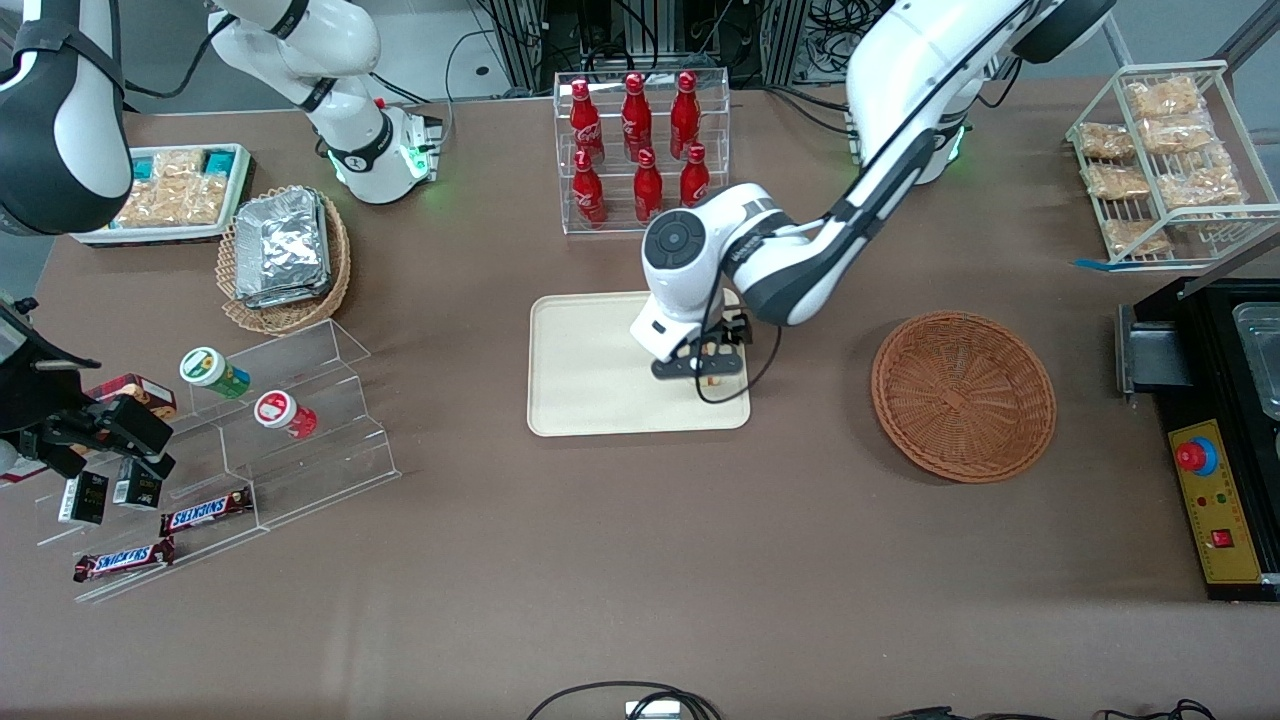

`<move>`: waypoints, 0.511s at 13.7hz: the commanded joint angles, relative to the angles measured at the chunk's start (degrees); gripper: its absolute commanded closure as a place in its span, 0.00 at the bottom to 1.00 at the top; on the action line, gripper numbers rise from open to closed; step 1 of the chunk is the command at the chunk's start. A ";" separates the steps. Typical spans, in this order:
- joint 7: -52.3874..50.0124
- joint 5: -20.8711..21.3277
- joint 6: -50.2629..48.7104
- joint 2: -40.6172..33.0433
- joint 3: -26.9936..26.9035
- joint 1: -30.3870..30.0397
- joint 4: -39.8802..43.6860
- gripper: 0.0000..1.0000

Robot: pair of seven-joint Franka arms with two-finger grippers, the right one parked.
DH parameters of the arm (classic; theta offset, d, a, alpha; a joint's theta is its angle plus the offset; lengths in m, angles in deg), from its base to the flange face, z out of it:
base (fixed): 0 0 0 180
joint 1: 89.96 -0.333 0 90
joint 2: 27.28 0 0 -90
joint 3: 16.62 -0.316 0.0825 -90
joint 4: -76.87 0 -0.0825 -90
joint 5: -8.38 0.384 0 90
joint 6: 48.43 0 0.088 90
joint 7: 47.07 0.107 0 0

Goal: Place sandwich from basket to tray
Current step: 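Lower the sandwich onto the cream tray and open the left gripper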

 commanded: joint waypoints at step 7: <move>0.32 -0.22 -12.78 -2.79 -0.72 -9.68 8.82 0.01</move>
